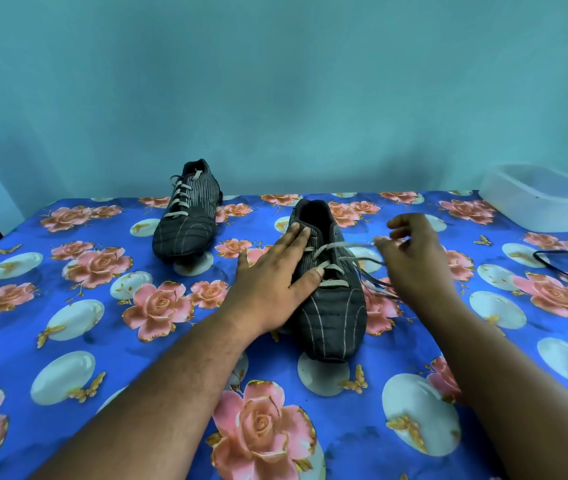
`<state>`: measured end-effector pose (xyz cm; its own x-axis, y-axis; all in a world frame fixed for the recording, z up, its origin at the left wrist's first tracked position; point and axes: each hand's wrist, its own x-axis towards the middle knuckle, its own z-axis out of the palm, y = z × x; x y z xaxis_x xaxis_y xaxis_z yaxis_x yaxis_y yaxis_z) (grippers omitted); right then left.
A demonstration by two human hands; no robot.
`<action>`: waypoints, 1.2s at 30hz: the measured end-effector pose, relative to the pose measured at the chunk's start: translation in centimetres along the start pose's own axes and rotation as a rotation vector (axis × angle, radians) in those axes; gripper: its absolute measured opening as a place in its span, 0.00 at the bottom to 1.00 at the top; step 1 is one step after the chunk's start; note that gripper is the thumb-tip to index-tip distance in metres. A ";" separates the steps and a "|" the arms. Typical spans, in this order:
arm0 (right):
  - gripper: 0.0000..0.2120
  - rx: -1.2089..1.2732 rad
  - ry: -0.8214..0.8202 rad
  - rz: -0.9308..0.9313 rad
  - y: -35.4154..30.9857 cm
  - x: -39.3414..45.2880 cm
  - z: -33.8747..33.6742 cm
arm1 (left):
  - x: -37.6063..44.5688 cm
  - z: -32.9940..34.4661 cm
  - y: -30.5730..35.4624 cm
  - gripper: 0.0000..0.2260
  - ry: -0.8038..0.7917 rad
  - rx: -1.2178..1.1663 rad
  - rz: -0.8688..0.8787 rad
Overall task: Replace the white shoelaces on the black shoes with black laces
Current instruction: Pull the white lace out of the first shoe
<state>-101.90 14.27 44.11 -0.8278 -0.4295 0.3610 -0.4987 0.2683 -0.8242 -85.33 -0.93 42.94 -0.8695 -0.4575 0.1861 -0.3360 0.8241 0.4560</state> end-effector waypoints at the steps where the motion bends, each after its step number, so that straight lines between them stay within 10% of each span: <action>1: 0.11 -0.085 -0.047 -0.087 0.3 -0.2 0.2 | 0.0 0.0 0.0 0.31 -0.001 0.001 0.000; 15: 0.14 -0.227 -0.192 -0.433 -0.4 -0.9 1.2 | 0.1 0.2 -0.1 0.31 -0.005 0.006 -0.006; 24: 0.10 0.606 0.115 -0.083 -1.9 -0.1 -0.3 | 0.1 0.1 -0.2 0.31 0.009 -0.003 0.001; 36: 0.10 -0.173 -0.220 -0.391 -0.3 -0.9 1.5 | 0.1 0.0 0.1 0.31 -0.012 0.018 -0.016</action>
<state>-100.63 13.24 43.38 -0.5053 -0.6939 0.5130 -0.8125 0.1823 -0.5537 -85.46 -0.90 43.01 -0.8680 -0.4670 0.1685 -0.3565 0.8225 0.4431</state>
